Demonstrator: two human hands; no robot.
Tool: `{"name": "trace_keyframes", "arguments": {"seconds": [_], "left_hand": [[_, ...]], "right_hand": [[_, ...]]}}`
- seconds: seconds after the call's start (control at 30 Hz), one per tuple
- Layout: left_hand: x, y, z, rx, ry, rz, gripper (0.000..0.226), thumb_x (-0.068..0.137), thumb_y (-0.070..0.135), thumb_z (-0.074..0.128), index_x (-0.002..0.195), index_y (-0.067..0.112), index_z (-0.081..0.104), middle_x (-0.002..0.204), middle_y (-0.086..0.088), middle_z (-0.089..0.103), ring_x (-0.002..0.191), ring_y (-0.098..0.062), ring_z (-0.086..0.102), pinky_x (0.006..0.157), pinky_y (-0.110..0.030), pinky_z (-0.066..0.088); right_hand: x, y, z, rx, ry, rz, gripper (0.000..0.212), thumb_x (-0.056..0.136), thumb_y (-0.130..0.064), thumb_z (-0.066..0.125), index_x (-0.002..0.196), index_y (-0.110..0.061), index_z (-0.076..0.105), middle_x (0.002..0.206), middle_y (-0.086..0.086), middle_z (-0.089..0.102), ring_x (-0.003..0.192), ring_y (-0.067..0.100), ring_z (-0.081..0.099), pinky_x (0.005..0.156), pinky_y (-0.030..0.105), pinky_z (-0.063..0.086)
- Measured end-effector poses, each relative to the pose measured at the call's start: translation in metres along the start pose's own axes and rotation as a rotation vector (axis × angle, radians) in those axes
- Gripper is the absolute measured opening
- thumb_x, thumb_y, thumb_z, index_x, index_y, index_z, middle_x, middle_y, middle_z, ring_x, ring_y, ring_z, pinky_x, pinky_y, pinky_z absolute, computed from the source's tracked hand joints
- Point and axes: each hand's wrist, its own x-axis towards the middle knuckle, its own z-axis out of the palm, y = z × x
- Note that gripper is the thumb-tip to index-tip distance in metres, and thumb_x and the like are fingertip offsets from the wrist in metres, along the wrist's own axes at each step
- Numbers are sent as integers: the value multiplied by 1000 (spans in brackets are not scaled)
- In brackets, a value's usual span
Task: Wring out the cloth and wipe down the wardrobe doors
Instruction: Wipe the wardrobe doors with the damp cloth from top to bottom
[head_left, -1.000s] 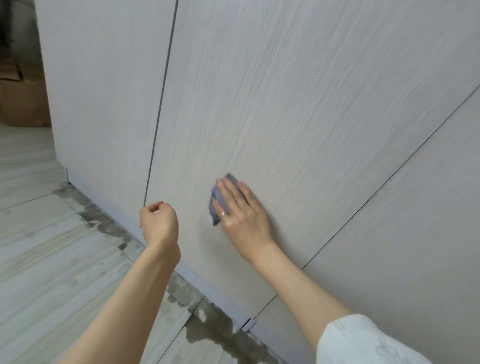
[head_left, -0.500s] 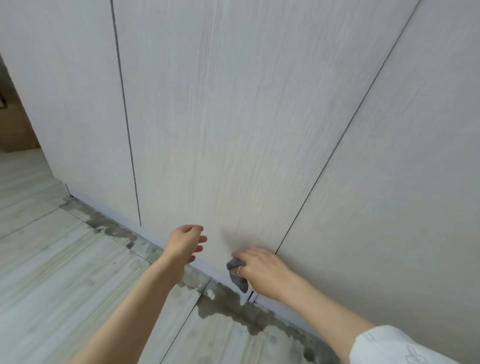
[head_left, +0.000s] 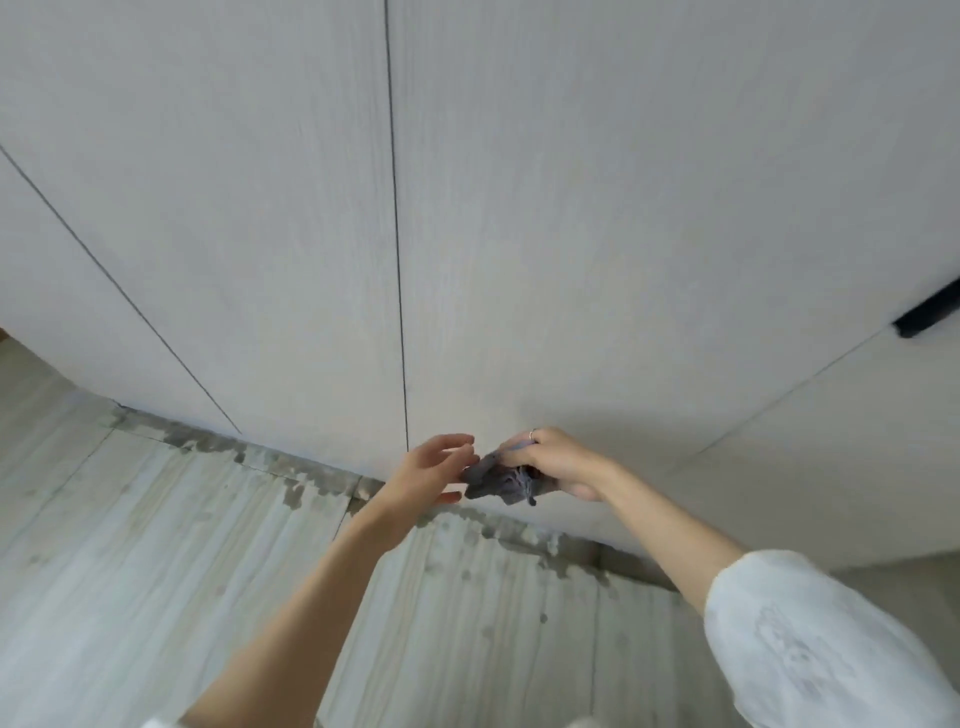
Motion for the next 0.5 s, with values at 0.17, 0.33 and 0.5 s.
{"name": "trace_keyframes", "arguments": {"seconds": [0.17,0.33,0.5], "left_hand": [[-76,117,62,148,-140,6,24,93,21,57,117,22,56,114,0,64,102,-16,62,90,-33,48],[-135,222,116,310,-188,70,34,91,23,61,123,17,54,109,0,63,90,-18,59,84,-32,50],[-177,289,150,419,-275,145,32,90,25,62,120,18,57,109,-6,65,89,-20,60,89,-43,50]], "right_hand": [[-127,-45,-70,260,67,95,14,96,-27,52,95,-15,59,92,9,62,78,19,58,71,30,49],[-240,-103,-116,449,48,69,24,98,-31,46,94,-11,59,89,9,57,78,21,57,74,32,51],[-329,-135,-154,569,-29,-36,22,98,-17,42,108,-8,59,85,7,57,78,21,62,82,33,53]]}}
